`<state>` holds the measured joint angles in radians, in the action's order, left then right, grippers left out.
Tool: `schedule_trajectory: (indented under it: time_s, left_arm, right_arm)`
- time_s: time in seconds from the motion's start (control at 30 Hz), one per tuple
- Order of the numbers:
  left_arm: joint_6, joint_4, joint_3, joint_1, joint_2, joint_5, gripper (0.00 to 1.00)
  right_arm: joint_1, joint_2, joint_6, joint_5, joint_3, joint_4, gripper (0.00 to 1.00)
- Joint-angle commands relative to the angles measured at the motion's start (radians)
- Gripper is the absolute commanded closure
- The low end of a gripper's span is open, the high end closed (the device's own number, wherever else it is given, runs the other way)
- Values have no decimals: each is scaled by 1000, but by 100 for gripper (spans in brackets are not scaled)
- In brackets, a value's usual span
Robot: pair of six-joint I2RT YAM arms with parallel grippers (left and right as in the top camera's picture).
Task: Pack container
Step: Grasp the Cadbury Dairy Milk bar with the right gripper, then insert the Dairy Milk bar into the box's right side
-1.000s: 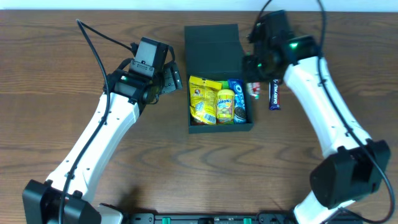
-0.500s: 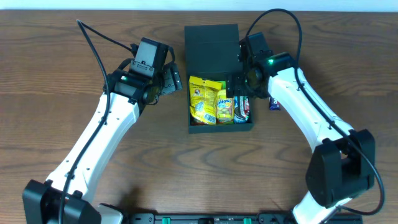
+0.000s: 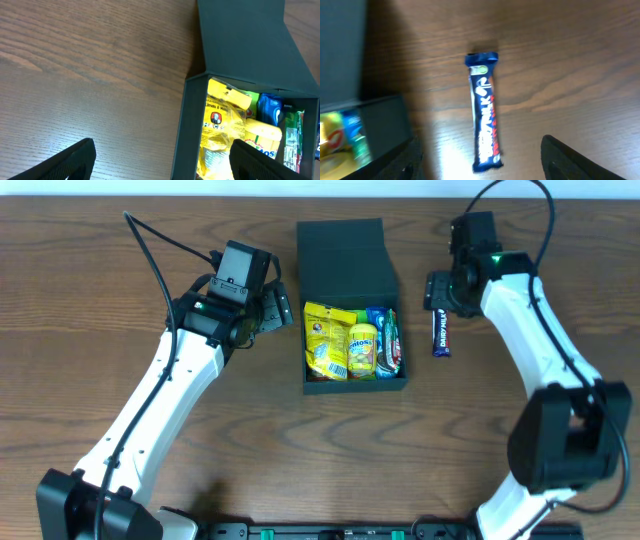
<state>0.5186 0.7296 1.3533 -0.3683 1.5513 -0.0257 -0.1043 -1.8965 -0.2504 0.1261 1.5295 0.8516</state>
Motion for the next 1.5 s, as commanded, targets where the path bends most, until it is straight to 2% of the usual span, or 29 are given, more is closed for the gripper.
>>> schedule_trajectory:
  time_s: [0.0,0.3,0.5,0.67,0.93,1.13,1.33,1.47]
  left_arm:
    - [-18,4,7,3,6,1,13]
    - [-18,6,7,3,6,0,13]
    - [-18,7,7,3,6,0,12]
    - [-18,7,7,3,6,0,12]
    - [-18,8,7,3,6,0,12]
    - [-18,9,7,3,6,0,12]
    - [-18,14,7,3,6,0,12]
    - [-18,29,7,3,6,0,13]
  right_arm:
    - [20,-95,32,-38,11,-10,27]
    - [22,-250,57,-49,11,-52,35]
    - [25,-278,57,-86,11,-58,52]
    - [26,-288,57,-136,11,-68,73]
    - [27,-221,59,-138,116,50,90]
    - [-10,-72,64,-219,212,164,92]
    - [-100,-13,-8,-316,200,240,94]
    - [-168,-15,-24,-325,112,183,95]
